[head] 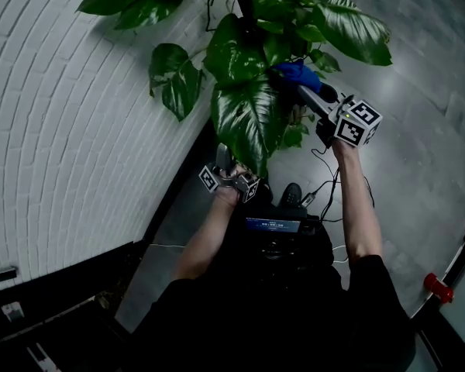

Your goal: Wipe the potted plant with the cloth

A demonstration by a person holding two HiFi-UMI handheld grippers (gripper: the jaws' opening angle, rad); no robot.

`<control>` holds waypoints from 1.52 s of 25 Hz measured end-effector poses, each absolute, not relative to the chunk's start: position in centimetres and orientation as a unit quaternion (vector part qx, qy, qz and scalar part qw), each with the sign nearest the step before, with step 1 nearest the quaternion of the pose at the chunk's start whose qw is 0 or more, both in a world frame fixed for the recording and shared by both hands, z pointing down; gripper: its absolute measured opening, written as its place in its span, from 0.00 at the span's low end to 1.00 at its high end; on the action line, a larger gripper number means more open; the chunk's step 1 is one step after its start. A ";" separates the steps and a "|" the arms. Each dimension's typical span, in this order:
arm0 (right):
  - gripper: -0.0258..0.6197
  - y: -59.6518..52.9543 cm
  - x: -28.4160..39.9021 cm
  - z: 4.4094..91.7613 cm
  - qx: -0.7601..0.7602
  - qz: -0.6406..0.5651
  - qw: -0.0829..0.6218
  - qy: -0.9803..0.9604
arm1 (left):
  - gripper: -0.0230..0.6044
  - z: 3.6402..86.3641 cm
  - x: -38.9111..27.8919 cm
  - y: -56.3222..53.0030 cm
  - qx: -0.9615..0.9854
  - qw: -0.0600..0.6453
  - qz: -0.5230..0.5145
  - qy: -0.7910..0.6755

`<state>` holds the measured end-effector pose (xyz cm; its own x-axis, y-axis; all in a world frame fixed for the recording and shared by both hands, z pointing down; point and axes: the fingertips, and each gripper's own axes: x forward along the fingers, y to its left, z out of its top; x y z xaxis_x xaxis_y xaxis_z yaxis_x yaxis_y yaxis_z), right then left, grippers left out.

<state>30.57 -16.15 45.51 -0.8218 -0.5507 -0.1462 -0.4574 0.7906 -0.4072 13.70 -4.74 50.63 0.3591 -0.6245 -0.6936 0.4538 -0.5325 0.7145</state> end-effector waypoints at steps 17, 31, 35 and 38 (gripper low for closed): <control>0.19 -9.5 25.3 56.7 -0.204 -0.285 0.085 0.933 | 0.77 50.2 13.7 -5.0 0.668 0.482 -0.566 -0.051; 0.19 1.1 24.9 59.3 -0.135 -0.297 0.041 0.944 | 0.77 50.2 13.8 -4.7 0.671 0.474 -0.566 -0.065; 0.19 3.0 26.4 59.4 -0.138 -0.300 0.029 0.944 | 0.77 50.3 14.1 -4.4 0.674 0.474 -0.562 -0.072; 0.19 3.6 28.2 59.3 -0.151 -0.310 0.038 0.938 | 0.77 50.2 14.4 -4.1 0.679 0.474 -0.556 -0.075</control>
<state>28.20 3.58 59.34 -0.9513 -0.3074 0.0215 -0.2597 0.7623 -0.5928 14.43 -4.11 50.19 0.3697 -0.6292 -0.6837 0.4249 -0.5400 0.7266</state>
